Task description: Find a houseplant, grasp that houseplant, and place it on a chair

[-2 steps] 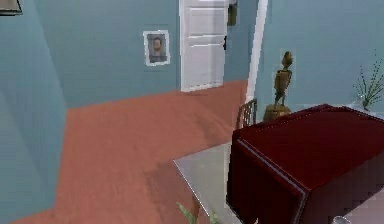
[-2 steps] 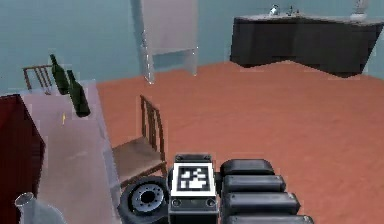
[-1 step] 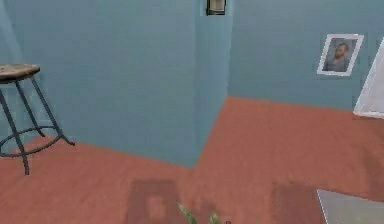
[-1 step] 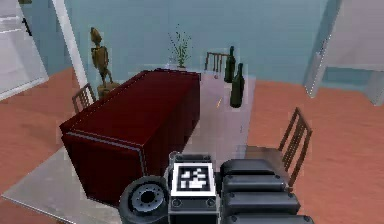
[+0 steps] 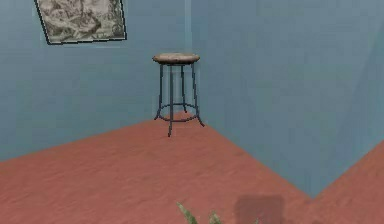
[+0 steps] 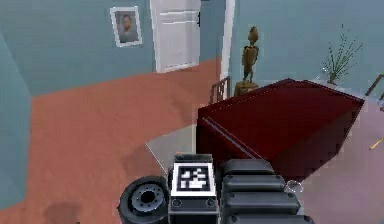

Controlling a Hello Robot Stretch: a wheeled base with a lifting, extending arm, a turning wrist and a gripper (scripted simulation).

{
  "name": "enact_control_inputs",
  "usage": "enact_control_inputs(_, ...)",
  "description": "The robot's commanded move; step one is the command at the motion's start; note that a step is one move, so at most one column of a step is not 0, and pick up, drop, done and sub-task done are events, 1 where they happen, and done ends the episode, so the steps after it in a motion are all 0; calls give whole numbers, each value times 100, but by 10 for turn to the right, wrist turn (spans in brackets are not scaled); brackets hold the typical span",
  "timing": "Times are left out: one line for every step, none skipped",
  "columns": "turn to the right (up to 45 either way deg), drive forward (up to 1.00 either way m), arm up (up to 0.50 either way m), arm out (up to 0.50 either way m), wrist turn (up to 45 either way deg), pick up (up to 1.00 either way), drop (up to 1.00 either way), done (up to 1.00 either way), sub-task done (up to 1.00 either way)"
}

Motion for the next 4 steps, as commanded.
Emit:
enact_control_inputs(0, 20, 0, 0, 0, 0, 0, 0, 0)
enact_control_inputs(450, 0, 0, 0, 0, 0, 0, 0, 0)
enact_control_inputs(450, 0, 0, 0, 0, 0, 0, 0, 0)
enact_control_inputs(450, 0, 0, 0, 0, 0, 0, 0, 0)
